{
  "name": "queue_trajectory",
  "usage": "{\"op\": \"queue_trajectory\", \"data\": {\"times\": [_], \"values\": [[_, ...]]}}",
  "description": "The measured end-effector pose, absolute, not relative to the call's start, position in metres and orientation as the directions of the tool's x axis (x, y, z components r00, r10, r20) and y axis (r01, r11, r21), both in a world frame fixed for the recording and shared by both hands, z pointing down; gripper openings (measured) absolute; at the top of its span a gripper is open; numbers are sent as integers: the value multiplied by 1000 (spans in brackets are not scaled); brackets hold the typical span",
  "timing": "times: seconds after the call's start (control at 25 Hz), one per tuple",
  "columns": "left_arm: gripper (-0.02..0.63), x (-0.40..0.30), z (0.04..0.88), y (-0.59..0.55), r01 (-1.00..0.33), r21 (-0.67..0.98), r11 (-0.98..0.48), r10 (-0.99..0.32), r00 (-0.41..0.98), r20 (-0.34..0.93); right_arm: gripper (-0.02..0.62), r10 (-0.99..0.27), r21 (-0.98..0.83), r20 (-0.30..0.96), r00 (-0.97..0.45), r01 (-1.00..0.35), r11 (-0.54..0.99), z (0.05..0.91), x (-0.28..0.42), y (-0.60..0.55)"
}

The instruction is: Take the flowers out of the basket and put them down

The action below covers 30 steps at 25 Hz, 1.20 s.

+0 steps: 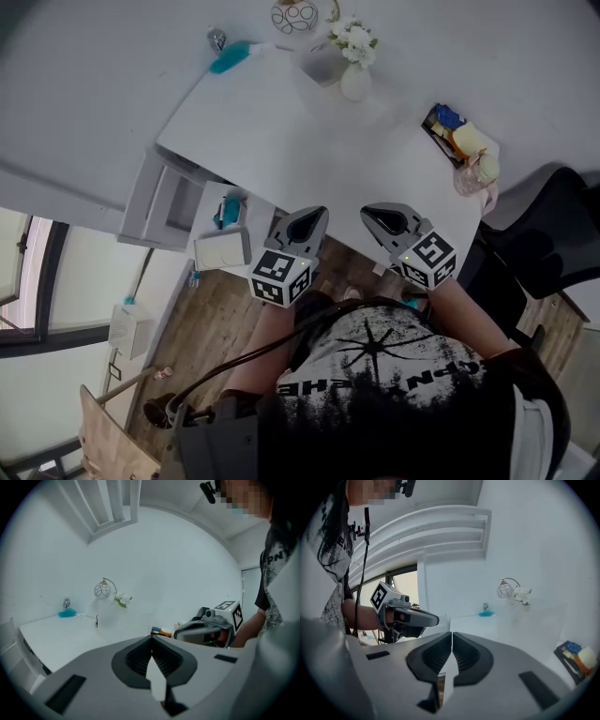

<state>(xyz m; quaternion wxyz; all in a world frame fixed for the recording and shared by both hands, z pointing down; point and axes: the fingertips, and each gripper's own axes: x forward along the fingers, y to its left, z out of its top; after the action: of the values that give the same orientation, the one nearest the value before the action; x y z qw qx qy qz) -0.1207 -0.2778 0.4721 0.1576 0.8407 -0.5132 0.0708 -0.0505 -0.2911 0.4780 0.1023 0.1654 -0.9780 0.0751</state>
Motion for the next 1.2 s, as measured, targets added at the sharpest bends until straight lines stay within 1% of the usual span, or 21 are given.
{"op": "queue_trajectory", "data": {"times": [0.28, 0.64, 0.96, 1.2], "values": [[11, -117, 481, -302, -857, 227, -462, -811, 512, 285, 19, -347, -162, 231, -909, -388, 907, 486, -46, -318], [11, -147, 490, -369, -811, 223, -541, -757, 585, 291, 20, -432, -152, 260, -863, -479, 865, 493, -69, -374], [11, -169, 481, -444, -723, 203, -660, -663, 688, 295, 18, -537, -190, 235, -810, -580, 792, 475, -89, -429], [11, -185, 467, -495, -675, 181, -715, -622, 733, 277, 19, -591, -158, 232, -772, -630, 761, 448, -99, -467]]}}
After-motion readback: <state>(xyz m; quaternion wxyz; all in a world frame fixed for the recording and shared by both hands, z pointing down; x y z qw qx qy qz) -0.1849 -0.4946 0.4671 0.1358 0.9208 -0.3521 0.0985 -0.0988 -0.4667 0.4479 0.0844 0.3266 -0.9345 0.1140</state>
